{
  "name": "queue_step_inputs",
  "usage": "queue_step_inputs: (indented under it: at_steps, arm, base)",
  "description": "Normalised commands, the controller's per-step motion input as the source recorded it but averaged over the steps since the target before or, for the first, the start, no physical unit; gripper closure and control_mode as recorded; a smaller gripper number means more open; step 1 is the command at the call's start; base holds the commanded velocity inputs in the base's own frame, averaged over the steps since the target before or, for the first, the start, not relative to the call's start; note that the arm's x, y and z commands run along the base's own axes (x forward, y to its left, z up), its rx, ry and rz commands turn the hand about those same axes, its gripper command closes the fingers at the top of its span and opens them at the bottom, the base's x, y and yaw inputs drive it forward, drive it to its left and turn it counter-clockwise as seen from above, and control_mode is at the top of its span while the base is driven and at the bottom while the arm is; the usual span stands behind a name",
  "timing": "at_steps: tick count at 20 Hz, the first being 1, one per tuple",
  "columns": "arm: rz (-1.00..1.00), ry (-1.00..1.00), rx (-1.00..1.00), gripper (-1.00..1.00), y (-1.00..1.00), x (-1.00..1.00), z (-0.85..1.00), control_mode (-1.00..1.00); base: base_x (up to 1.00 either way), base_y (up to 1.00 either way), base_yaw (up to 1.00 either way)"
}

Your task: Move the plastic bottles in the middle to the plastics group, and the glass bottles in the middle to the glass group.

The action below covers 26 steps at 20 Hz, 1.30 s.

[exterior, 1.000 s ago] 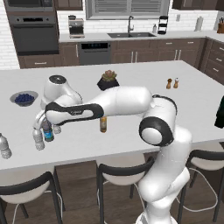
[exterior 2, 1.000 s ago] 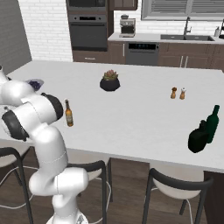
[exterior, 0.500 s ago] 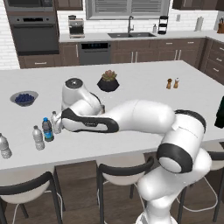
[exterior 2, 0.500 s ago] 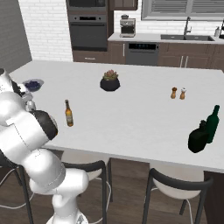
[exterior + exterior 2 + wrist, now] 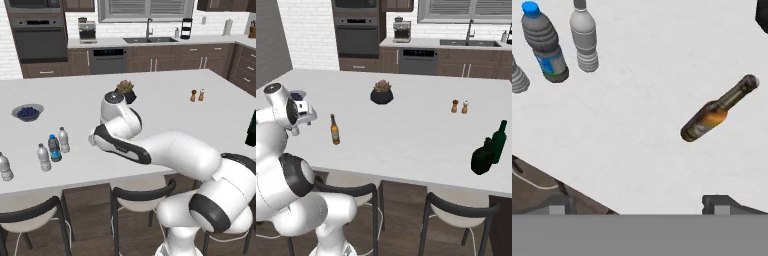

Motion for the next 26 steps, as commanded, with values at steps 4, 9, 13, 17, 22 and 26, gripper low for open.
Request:
queue_step_inputs:
  at_steps: [4, 9, 13, 17, 22, 26]
  arm:
    - [-0.21, -0.10, 0.10, -1.00, -1.00, 0.00, -0.07, -1.00]
    - [-0.14, -0.05, 0.24, -1.00, -0.96, 0.14, 0.00, -1.00]
    - [-0.01, 0.00, 0.09, -1.00, -0.19, 0.28, 0.01, -1.00]
    - [0.00, 0.00, 0.02, -1.00, 0.06, 0.30, 0.00, -1.00]
    - [0.00, 0.00, 0.00, -1.00, 0.11, 0.57, -0.12, -1.00]
    - [0.00, 0.00, 0.00, -1.00, 0.16, 0.58, -0.14, -1.00]
  base:
    - [0.00, 0.00, 0.00]
    - [0.00, 0.00, 0.00]
    - [0.00, 0.00, 0.00]
    - [0.00, 0.00, 0.00]
    - [0.00, 0.00, 0.00]
    - [0.00, 0.00, 0.00]
